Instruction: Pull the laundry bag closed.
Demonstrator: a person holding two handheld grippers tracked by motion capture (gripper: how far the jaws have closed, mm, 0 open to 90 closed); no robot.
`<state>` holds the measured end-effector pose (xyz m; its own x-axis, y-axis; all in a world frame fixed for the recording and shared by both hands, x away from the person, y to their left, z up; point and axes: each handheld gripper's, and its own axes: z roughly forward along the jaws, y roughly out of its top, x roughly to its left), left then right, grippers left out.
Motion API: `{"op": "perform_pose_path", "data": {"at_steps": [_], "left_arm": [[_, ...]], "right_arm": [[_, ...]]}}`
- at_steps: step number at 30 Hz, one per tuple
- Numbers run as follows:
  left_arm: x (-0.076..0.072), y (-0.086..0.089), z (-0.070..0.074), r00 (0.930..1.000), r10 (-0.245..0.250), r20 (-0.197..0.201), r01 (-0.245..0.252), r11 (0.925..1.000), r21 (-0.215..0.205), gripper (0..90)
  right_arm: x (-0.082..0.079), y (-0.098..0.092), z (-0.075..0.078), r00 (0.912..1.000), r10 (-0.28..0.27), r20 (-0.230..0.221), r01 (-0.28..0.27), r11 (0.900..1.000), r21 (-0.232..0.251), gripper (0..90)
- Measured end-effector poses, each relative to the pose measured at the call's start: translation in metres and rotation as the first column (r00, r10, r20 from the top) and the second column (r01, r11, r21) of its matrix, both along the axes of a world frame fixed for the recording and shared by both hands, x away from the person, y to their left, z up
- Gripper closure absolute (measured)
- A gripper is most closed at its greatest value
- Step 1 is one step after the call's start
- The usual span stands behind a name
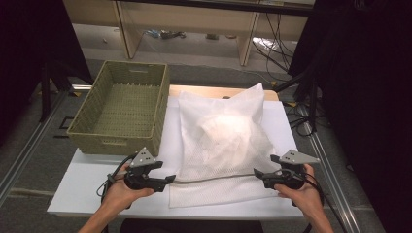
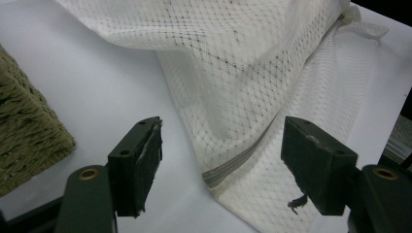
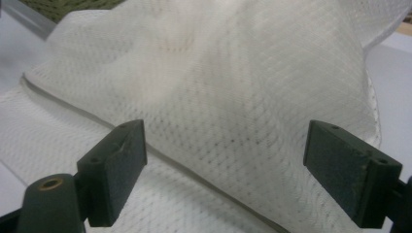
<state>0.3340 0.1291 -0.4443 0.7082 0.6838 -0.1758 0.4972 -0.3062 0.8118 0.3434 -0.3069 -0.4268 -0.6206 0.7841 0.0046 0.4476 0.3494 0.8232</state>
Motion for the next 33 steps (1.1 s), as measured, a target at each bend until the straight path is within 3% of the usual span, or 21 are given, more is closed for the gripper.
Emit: {"op": "perform_pose_path", "data": {"at_steps": [4, 5, 7, 8, 10, 13, 15, 18, 19, 21, 24, 26, 27, 33], "left_arm": [[-0.003, -0.001, 0.001, 0.9997, -0.023, 0.003, 0.023, 0.9997, 0.014, 30.5], [-0.006, -0.003, 0.0, 0.9999, -0.008, 0.007, 0.008, 1.0, 0.001, 30.5], [-0.01, -0.003, 0.001, 0.9995, -0.031, 0.003, 0.031, 0.9993, 0.021, 30.4], [-0.013, -0.006, 0.001, 0.9998, -0.021, 0.005, 0.021, 0.9998, -0.002, 30.4], [-0.018, -0.009, 0.001, 0.9994, -0.034, 0.007, 0.034, 0.9994, -0.002, 30.2], [-0.023, -0.011, 0.0, 0.9982, -0.059, 0.01, 0.059, 0.9983, 0.005, 30.0], [-0.026, -0.01, 0.0, 0.9977, -0.063, 0.023, 0.062, 0.9976, 0.03, 28.4], [-0.03, -0.01, -0.001, 0.9985, -0.051, 0.019, 0.051, 0.9987, -0.008, 26.5], [-0.031, -0.01, 0.0, 0.9986, -0.045, 0.028, 0.045, 0.999, 0.003, 24.6], [-0.032, -0.01, 0.001, 0.9982, -0.039, 0.046, 0.039, 0.9993, 0.0, 20.5], [-0.031, -0.01, 0.002, 0.9982, -0.036, 0.048, 0.036, 0.9993, -0.003, 18.7], [-0.031, -0.01, 0.0, 0.9976, -0.05, 0.048, 0.05, 0.9987, 0.002, 19.3], [-0.032, -0.01, 0.0, 0.9978, -0.046, 0.047, 0.046, 0.9989, 0.009, 19.3], [-0.032, -0.011, 0.0, 0.9976, -0.049, 0.048, 0.049, 0.9988, 0.01, 19.8]], "right_arm": [[-0.01, -0.002, 0.0, 1.0, 0.0, 0.002, 0.0, 1.0, 0.016, 17.0], [-0.012, -0.002, -0.001, 1.0, -0.006, 0.003, 0.006, 1.0, 0.024, 17.0], [-0.015, -0.003, -0.002, 0.9999, -0.012, 0.012, 0.011, 0.999, 0.03, 17.1], [-0.016, -0.003, -0.002, 0.9999, -0.008, 0.013, 0.008, 0.999, 0.036, 17.0], [-0.02, -0.002, -0.003, 0.9999, -0.012, 0.006, 0.011, 0.999, 0.052, 17.0], [-0.026, 0.0, -0.004, 1.0, -0.008, 0.002, 0.008, 0.998, 0.055, 16.9], [-0.03, -0.002, -0.004, 1.0, 0.003, -0.003, -0.003, 0.999, 0.045, 16.8], [-0.036, -0.003, -0.006, 1.0, 0.0, -0.002, 0.0, 1.0, 0.03, 16.5], [-0.038, -0.003, -0.007, 0.9999, -0.008, -0.013, 0.008, 0.999, 0.035, 16.5], [-0.041, -0.003, -0.007, 0.9998, 0.004, -0.017, -0.003, 0.999, 0.046, 16.5], [-0.042, -0.004, -0.006, 1.0, 0.005, -0.002, -0.005, 1.0, 0.017, 16.5], [-0.043, -0.002, -0.006, 0.9996, 0.001, -0.029, 0.001, 0.998, 0.056, 16.5], [-0.041, -0.004, -0.006, 0.9999, 0.01, -0.002, -0.01, 0.999, 0.037, 16.5], [-0.04, -0.006, -0.007, 0.9999, 0.01, -0.005, -0.009, 1.0, 0.028, 16.5]]}}
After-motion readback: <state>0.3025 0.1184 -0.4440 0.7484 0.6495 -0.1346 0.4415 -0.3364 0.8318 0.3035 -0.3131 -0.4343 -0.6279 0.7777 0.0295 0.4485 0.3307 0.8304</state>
